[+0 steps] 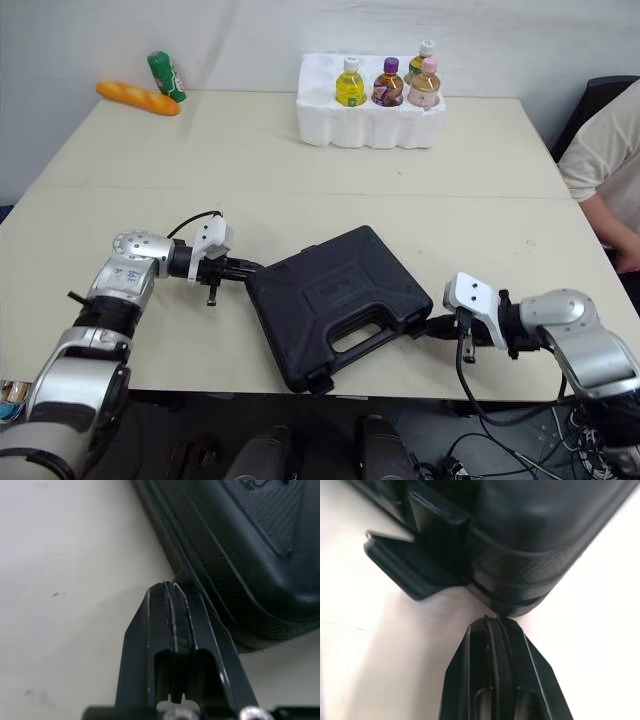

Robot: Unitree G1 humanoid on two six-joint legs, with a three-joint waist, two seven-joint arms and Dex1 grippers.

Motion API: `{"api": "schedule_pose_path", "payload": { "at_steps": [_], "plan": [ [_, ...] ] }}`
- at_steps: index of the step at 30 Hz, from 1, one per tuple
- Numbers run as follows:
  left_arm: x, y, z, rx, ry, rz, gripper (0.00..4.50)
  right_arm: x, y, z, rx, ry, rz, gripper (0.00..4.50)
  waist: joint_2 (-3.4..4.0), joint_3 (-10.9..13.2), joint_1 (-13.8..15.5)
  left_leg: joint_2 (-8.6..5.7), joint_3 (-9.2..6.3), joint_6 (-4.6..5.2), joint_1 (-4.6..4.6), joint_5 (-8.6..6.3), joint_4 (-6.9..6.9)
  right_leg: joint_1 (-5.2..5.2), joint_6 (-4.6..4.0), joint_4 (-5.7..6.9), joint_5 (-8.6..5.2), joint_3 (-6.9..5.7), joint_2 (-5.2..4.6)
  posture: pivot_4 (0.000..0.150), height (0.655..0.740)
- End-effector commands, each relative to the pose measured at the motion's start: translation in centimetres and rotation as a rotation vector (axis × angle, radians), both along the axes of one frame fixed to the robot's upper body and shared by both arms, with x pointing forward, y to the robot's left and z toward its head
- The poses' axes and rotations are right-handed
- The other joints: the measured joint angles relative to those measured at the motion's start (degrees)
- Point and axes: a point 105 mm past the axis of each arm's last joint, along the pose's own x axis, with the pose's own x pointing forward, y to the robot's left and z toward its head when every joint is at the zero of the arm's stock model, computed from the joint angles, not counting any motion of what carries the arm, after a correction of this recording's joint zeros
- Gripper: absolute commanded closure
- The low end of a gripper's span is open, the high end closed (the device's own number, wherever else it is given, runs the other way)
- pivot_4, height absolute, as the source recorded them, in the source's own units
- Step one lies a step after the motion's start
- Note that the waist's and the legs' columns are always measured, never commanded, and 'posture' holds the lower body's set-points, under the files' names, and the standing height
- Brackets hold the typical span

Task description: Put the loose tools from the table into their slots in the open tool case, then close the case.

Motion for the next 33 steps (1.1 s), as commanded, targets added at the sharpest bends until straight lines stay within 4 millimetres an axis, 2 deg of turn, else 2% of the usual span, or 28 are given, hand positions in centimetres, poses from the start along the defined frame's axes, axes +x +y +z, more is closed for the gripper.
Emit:
{"api": "schedule_pose_path", "payload": {
  "at_steps": [1, 6, 13, 15, 18, 21, 28, 31, 33],
  "plan": [
    [-1.4, -1.1, 1.1, -0.034, -0.013, -0.057, 4.44, 1.0, 0.3, 1.5, 0.013, -0.075, 0.02, 4.5, 0.0, 0.0, -0.1, 0.0, 0.05, -0.08, -0.05, 0.05, 0.0, -0.09, 0.0, 0.05, 0.0, 0.05, 0.0, 0.15, 0.7367],
    [-3.2, -1.2, 1.6, -0.049, 0.007, -0.062, 4.44, 1.4, 0.3, 2.1, 0.037, -0.083, 0.002, 4.5, 0.01, 0.0, 0.0, 0.0, 0.09, -0.12, -0.09, 0.07, 0.06, -0.16, 0.0, 0.14, 0.0, 0.08, 0.02, 0.15, 0.7367],
    [-4.0, 0.3, 2.6, 0.015, 0.014, -0.048, 4.44, 1.3, -1.8, 1.6, -0.028, -0.086, -0.081, 4.5, 0.02, 0.0, 0.0, 0.01, 0.08, 0.03, -0.1, -0.01, 0.07, -0.16, -0.01, 0.12, 0.0, 0.09, 0.0, 0.15, 0.7367],
    [-4.0, -0.2, 4.4, -0.01, 0.004, -0.084, 4.44, 1.0, -2.8, 1.8, -0.029, -0.096, -0.134, 4.5, 0.03, 0.0, 0.1, 0.01, 0.07, 0.02, -0.11, -0.01, 0.06, -0.16, -0.01, 0.12, -0.01, 0.08, 0.0, 0.15, 0.7367],
    [-3.8, -3.1, 7.5, -0.113, -0.019, -0.153, 4.44, 0.1, -3.5, 2.3, -0.01, -0.102, -0.194, 4.5, 0.05, 0.0, 1.0, 0.0, 0.03, 0.03, -0.2, -0.01, 0.15, -0.16, -0.01, 0.1, 0.0, 0.03, -0.03, 0.15, 0.7367],
    [-3.3, -6.4, 8.7, -0.16, -0.039, -0.208, 4.44, -0.9, -3.2, 2.2, 0.013, -0.094, -0.221, 4.5, 0.08, 0.0, 1.5, -0.01, 0.05, 0.06, -0.2, -0.04, 0.26, -0.09, 0.01, 0.09, 0.0, 0.05, -0.02, 0.15, 0.7367],
    [-1.6, -14.5, 7.0, -0.125, -0.065, -0.297, 4.44, -2.1, -1.8, 1.4, 0.06, -0.099, -0.27, 4.5, 0.11, 0.0, 1.4, -0.02, 0.3, 0.06, -0.14, -0.06, 0.36, -0.11, 0.06, 0.43, 0.03, 0.23, 0.14, 0.15, 0.7367],
    [-0.7, -17.3, 6.3, -0.092, -0.098, -0.3, 4.44, -2.1, -1.4, 1.5, 0.076, -0.116, -0.298, 4.5, 0.09, 0.0, 1.4, -0.04, 0.45, 0.32, -0.01, -0.18, 0.37, -0.12, 0.07, 0.39, 0.03, 0.38, 0.17, 0.15, 0.7367],
    [-0.6, -18.5, 6.0, -0.077, -0.107, -0.318, 4.44, -2.1, -1.1, 1.7, 0.086, -0.125, -0.307, 4.5, 0.09, 0.0, 1.3, -0.03, 0.52, 0.38, 0.02, -0.22, 0.36, -0.17, 0.07, 0.42, 0.02, 0.48, 0.21, 0.15, 0.7367]
  ]
}}
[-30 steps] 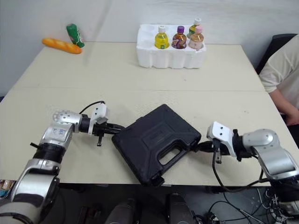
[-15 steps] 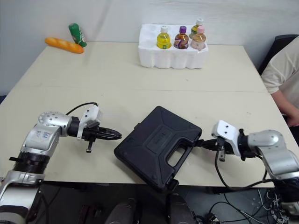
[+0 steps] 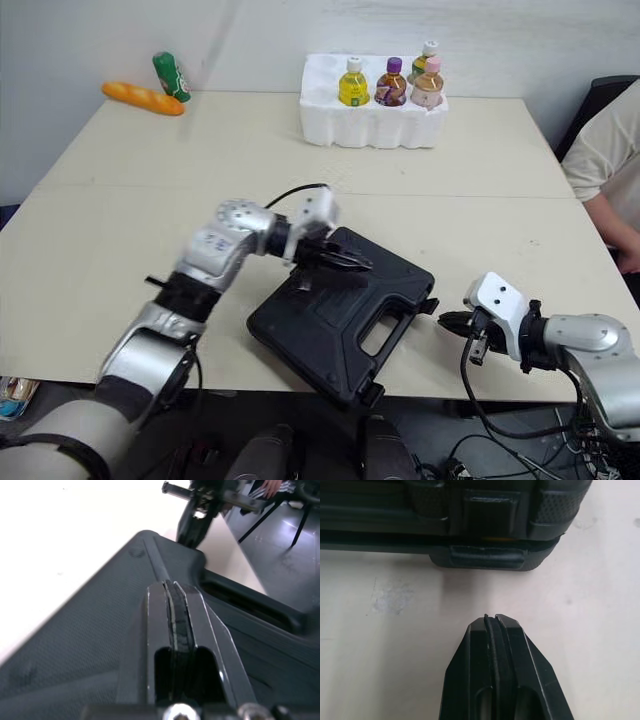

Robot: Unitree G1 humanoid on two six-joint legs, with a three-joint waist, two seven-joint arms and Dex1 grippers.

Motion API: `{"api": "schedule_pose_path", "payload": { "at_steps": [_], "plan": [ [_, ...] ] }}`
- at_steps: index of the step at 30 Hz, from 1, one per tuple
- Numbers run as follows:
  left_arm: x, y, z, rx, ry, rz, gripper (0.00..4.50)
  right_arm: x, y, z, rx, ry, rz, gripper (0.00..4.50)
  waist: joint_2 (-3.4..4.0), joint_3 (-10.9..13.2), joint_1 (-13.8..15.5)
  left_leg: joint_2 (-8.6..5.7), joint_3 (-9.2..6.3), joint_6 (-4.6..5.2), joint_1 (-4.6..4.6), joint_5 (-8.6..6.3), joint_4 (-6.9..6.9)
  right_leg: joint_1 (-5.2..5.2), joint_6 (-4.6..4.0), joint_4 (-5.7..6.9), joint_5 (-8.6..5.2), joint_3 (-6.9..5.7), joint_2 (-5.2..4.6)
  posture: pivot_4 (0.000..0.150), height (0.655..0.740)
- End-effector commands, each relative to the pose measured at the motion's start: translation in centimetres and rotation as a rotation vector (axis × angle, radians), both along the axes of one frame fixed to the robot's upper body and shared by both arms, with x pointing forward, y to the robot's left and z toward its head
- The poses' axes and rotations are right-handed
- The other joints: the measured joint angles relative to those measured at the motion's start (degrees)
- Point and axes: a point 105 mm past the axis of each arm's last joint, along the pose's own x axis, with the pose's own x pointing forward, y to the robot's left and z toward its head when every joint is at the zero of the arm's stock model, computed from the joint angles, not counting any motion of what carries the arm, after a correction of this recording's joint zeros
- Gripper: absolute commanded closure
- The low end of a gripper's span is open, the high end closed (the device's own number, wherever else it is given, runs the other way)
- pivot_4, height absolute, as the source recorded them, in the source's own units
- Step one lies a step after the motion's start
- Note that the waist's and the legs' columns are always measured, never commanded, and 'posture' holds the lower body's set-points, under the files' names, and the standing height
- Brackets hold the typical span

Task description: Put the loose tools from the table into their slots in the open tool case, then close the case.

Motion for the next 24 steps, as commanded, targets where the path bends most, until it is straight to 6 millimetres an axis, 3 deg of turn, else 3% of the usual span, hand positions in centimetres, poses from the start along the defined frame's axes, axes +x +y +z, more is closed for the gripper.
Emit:
{"api": "schedule_pose_path", "payload": {
  "at_steps": [1, 9, 16, 24],
  "plan": [
    [0.2, -1.8, 0.2, 0.018, -0.057, -0.032, 4.44, 0.1, 0.6, 1.5, 0.014, -0.063, -0.015, 4.5, 0.0, 0.0, -0.1, 0.02, 0.07, 0.0, 0.02, 0.0, -0.02, -0.02, 0.0, 0.01, 0.0, 0.08, 0.03, 0.15, 0.7367],
    [-0.7, -3.6, -3.1, 0.193, -0.106, -0.145, 4.44, -0.1, 1.4, 1.7, 0.021, -0.089, -0.036, 4.5, 0.0, 0.0, 0.2, 0.03, 0.16, 0.01, 0.04, -0.01, -0.02, -0.08, 0.01, 0.03, 0.0, 0.18, 0.03, 0.15, 0.7367],
    [-0.5, -3.2, -7.3, 0.374, -0.222, -0.168, 4.44, 0.0, 1.9, 2.5, 0.029, -0.118, -0.038, 4.5, -0.09, -0.1, 0.2, 0.02, 0.18, 0.14, 0.21, -0.08, -0.02, 0.11, 0.05, -0.03, 0.02, 0.23, 0.02, 0.15, 0.7367],
    [0.0, -2.9, -8.5, 0.416, -0.266, -0.147, 4.44, 0.4, 3.1, 3.5, 0.068, -0.135, -0.003, 4.5, -0.44, -0.4, -0.4, 0.09, 0.14, 0.41, 1.08, -0.36, -0.13, 1.14, 0.14, -0.52, 0.06, 0.22, -0.01, 0.15, 0.7367]
  ]
}}
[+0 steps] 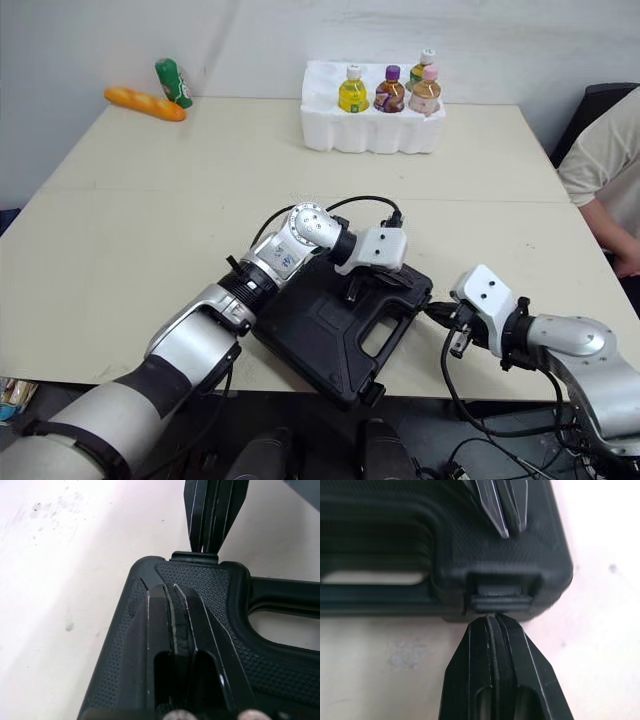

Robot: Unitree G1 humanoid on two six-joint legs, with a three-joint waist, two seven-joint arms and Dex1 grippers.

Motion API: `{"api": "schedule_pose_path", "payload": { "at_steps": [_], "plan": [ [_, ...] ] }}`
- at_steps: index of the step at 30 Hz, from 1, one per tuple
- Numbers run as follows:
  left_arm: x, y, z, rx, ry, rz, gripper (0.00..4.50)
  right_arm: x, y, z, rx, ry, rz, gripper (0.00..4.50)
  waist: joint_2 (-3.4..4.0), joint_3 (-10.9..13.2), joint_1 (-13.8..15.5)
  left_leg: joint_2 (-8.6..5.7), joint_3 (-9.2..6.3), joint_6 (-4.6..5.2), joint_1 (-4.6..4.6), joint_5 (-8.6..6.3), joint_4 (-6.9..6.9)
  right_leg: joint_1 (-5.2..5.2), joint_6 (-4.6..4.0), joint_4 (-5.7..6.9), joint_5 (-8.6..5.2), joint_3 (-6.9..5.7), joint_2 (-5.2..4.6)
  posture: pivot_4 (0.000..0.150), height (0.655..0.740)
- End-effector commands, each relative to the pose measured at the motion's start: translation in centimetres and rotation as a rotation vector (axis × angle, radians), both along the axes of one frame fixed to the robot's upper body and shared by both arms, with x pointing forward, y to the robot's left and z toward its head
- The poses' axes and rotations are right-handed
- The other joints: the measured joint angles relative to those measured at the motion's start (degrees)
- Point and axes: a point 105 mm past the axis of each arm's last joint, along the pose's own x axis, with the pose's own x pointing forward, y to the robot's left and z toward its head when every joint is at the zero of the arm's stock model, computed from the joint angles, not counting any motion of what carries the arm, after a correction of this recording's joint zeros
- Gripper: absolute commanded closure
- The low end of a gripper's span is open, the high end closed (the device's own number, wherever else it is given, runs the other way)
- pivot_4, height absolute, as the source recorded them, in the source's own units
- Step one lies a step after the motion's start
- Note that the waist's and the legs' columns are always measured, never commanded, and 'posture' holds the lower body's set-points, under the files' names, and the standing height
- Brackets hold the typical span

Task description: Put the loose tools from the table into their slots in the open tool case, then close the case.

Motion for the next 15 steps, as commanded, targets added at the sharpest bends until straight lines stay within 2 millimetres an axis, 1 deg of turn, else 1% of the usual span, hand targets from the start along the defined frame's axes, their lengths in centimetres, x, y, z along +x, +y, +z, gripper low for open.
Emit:
{"api": "schedule_pose_path", "payload": {
  "at_steps": [1, 5, 9, 12, 15],
  "plan": [
    [0.2, 2.2, -5.3, 0.209, 0.071, 0.058, 4.44, 0.4, 1.2, 2.0, 0.027, -0.077, 0.044, 4.5, -0.16, -0.1, -0.4, 0.0, 0.0, 0.01, 0.0, -0.01, 0.0, 0.0, 0.02, -0.01, 0.01, 0.01, -0.03, 0.15, 0.7367],
    [-0.2, 2.5, -5.5, 0.21, 0.1, 0.045, 4.44, 0.6, 2.1, 1.8, 0.04, -0.065, 0.07, 4.5, -0.3, -0.4, -1.2, 0.01, -0.03, 0.01, 0.01, -0.01, -0.05, -0.01, 0.03, -0.03, 0.02, 0.02, -0.08, 0.15, 0.7367],
    [-0.1, 2.5, -5.4, 0.203, 0.104, 0.052, 4.44, 0.8, 2.3, 1.5, 0.039, -0.057, 0.076, 4.5, -0.46, -0.6, -1.2, 0.03, -0.05, -0.02, 0.05, -0.02, -0.16, -0.02, 0.01, -0.05, 0.01, 0.0, -0.08, 0.15, 0.7367],
    [0.1, 2.6, -5.3, 0.196, 0.104, 0.065, 4.44, 0.8, 2.2, 1.2, 0.015, -0.058, 0.079, 4.5, -0.45, -0.6, -1.2, 0.04, -0.05, -0.04, 0.07, -0.03, -0.2, -0.02, 0.0, -0.06, 0.0, 0.01, -0.1, 0.15, 0.7367],
    [0.3, 3.1, -5.2, 0.193, 0.102, 0.077, 4.44, 0.5, 1.4, 2.0, 0.022, -0.066, 0.058, 4.5, -0.45, -0.6, -1.2, 0.04, -0.06, -0.04, 0.07, -0.03, -0.25, -0.02, -0.01, -0.09, 0.0, 0.01, -0.12, 0.15, 0.7367]
  ]
}}
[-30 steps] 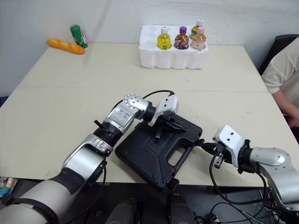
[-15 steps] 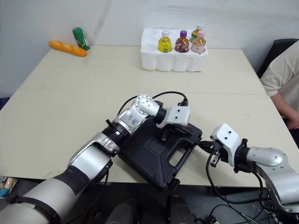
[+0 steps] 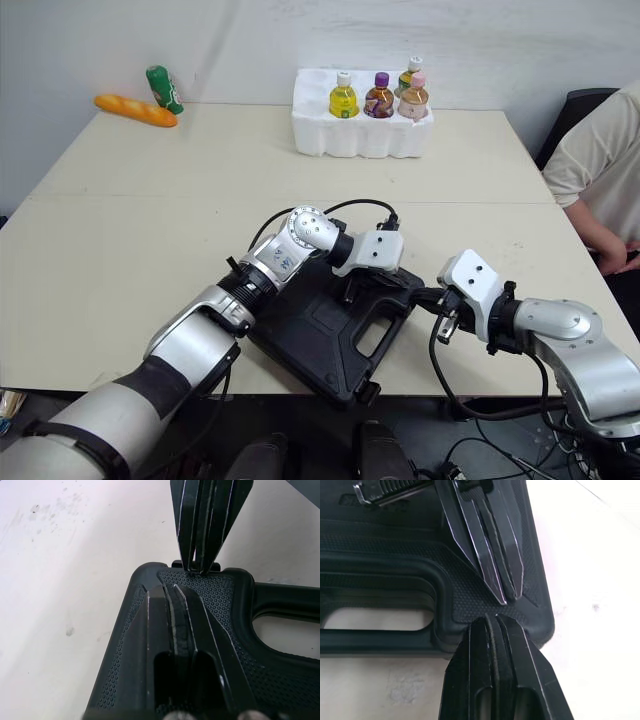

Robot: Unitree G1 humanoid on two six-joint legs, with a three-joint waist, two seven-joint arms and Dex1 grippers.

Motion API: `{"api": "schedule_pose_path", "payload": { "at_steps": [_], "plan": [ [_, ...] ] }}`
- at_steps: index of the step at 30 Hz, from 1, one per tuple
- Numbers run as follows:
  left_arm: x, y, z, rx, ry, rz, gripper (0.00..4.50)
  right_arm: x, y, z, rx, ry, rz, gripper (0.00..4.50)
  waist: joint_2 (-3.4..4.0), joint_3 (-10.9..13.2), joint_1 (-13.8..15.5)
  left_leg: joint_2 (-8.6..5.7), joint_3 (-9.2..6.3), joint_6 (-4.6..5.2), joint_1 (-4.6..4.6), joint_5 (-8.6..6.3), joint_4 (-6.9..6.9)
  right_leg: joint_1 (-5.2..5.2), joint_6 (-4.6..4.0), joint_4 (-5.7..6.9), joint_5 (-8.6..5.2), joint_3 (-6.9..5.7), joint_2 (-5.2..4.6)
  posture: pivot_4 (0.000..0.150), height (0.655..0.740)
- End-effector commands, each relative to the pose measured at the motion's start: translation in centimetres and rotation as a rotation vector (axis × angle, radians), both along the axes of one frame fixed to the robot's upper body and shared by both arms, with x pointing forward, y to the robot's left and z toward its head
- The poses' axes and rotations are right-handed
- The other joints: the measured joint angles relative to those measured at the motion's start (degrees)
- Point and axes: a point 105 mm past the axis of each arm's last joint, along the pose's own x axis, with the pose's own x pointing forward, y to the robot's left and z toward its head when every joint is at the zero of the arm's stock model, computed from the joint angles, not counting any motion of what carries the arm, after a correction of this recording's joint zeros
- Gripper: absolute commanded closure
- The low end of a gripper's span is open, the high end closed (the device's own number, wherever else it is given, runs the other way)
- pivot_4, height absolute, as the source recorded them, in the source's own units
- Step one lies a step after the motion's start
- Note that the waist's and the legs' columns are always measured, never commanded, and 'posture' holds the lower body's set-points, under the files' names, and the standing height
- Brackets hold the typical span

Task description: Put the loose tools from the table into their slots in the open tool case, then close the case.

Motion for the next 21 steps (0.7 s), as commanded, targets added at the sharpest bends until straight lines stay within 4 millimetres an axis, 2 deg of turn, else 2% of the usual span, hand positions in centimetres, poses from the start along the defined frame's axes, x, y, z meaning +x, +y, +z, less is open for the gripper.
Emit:
{"api": "schedule_pose_path", "payload": {
  "at_steps": [1, 5, 10, 13, 17, 19, 21],
  "plan": [
    [0.2, 2.9, -4.7, 0.185, 0.084, 0.06, 4.44, -0.5, -0.8, 0.8, -0.007, -0.014, -0.012, 4.5, 0.01, 0.0, 0.1, 0.0, 0.0, 0.0, 0.0, 0.0, -0.02, 0.0, 0.0, -0.02, 0.0, 0.0, 0.0, 0.15, 0.7367],
    [0.2, 3.0, -4.2, 0.147, 0.099, 0.075, 4.44, -0.9, -2.7, 0.7, -0.047, 0.001, -0.066, 4.5, 0.04, 0.0, 0.1, 0.0, 0.01, -0.01, -0.03, 0.01, -0.16, -0.04, 0.0, -0.12, 0.0, 0.01, -0.03, 0.15, 0.7367],
    [0.4, 3.2, -2.9, 0.09, 0.114, 0.092, 4.44, -1.9, -3.4, -0.2, -0.072, 0.027, -0.074, 4.5, 0.05, 0.0, 0.1, 0.0, 0.01, -0.02, 0.0, 0.03, -0.28, -0.05, 0.0, -0.13, 0.0, 0.0, -0.02, 0.15, 0.7367],
    [0.1, 3.6, 0.2, -0.01, 0.167, 0.068, 4.44, -2.7, -3.1, -0.1, -0.066, 0.036, -0.066, 4.5, 0.15, 0.0, 0.1, 0.0, 0.02, -0.06, -0.03, 0.09, -0.43, -0.16, -0.01, -0.14, 0.0, 0.01, -0.02, 0.15, 0.7367],
    [-2.3, 4.5, 4.2, -0.102, 0.26, -0.064, 4.44, -4.5, -2.3, 0.1, -0.056, 0.067, -0.02, 4.5, 0.56, 0.3, 0.1, -0.01, 0.04, -0.13, -0.15, 0.14, -0.48, -0.34, -0.02, -0.08, -0.01, 0.0, 0.01, 0.15, 0.7367],
    [-4.2, 5.6, 5.0, -0.078, 0.3, -0.142, 4.44, -5.8, -1.6, -0.2, -0.048, 0.103, 0.015, 4.5, 0.64, 0.4, 0.2, -0.01, 0.03, -0.21, -0.34, 0.19, -0.52, -0.53, -0.03, -0.03, -0.02, -0.02, 0.02, 0.15, 0.7367],
    [-6.0, 6.8, 4.7, -0.031, 0.326, -0.198, 4.44, -7.2, -0.6, -1.0, -0.039, 0.146, 0.054, 4.5, 0.69, 0.4, 0.2, -0.01, -0.01, -0.26, -0.36, 0.22, -0.55, -0.54, -0.05, -0.05, -0.03, -0.05, 0.04, 0.15, 0.7367]
  ]
}}
